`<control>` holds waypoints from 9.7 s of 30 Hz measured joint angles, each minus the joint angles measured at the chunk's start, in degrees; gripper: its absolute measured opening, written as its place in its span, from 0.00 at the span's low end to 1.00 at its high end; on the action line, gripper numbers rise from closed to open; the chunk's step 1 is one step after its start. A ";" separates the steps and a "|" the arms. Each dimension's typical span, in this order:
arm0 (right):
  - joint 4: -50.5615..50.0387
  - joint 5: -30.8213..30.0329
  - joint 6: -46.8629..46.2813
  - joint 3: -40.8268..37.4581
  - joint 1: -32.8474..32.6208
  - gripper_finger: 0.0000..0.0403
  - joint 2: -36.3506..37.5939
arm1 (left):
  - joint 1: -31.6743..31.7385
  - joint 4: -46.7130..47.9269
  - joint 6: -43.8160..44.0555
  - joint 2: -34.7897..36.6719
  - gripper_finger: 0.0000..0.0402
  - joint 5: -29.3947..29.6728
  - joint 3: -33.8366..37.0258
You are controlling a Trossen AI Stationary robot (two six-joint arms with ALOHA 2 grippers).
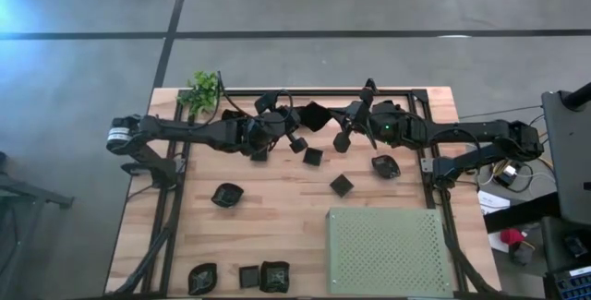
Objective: Pick & Place Mini shaped plates
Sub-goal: Put the distorted square plate on the shelf, then put the leaf-shaped plate on the shelf
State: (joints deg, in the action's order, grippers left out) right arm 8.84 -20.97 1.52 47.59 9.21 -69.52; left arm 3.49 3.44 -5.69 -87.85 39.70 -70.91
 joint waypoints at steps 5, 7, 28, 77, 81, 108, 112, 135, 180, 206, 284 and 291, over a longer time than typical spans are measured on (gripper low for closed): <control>-0.06 0.36 0.00 0.00 -0.02 0.02 0.00 | -0.07 -0.37 0.13 0.00 0.05 -0.18 0.00; -0.06 0.46 0.04 0.00 -0.04 0.02 0.00 | -0.07 -0.35 0.13 0.00 0.07 -0.17 0.00; -0.03 -3.04 0.18 0.00 0.80 0.02 0.00 | -1.31 0.00 3.78 0.02 0.23 0.02 0.00; -71.10 37.80 -13.93 31.58 3.61 0.02 1.27 | -4.28 5.75 5.64 11.49 0.23 -0.20 -0.09; -76.95 42.50 -17.78 31.69 0.12 0.02 1.51 | -4.24 5.67 5.64 11.50 0.23 -0.20 -0.09; -89.64 29.72 -82.91 30.52 -48.19 0.02 1.90 | -4.17 5.60 1.53 11.50 0.23 -0.22 -0.09; -89.57 28.06 -95.34 28.99 -55.36 0.02 1.90 | -4.11 5.58 0.00 11.50 0.23 -0.24 -0.09; -89.70 28.57 -113.57 26.80 -66.47 0.02 1.75 | -4.09 5.14 -0.85 11.50 0.23 -0.24 -0.07; -84.97 30.47 -112.84 23.21 -66.29 0.23 1.92 | -3.72 10.56 -1.84 11.41 0.23 -16.74 -0.02; -86.63 -37.34 -86.13 28.65 -65.98 0.15 6.03 | -3.56 18.69 9.24 11.50 0.23 -16.13 -0.02; -64.63 21.09 -56.92 -16.42 21.23 0.15 11.61 | -1.49 18.69 11.56 11.61 0.23 -15.84 -0.09; -62.82 21.32 -57.20 -17.51 21.24 0.15 9.81 | -1.29 18.55 11.45 11.61 0.23 -15.82 -0.09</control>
State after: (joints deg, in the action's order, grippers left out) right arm -53.98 0.35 -55.68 30.08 30.46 -59.71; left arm 2.20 21.99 5.75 -76.25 23.88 -71.00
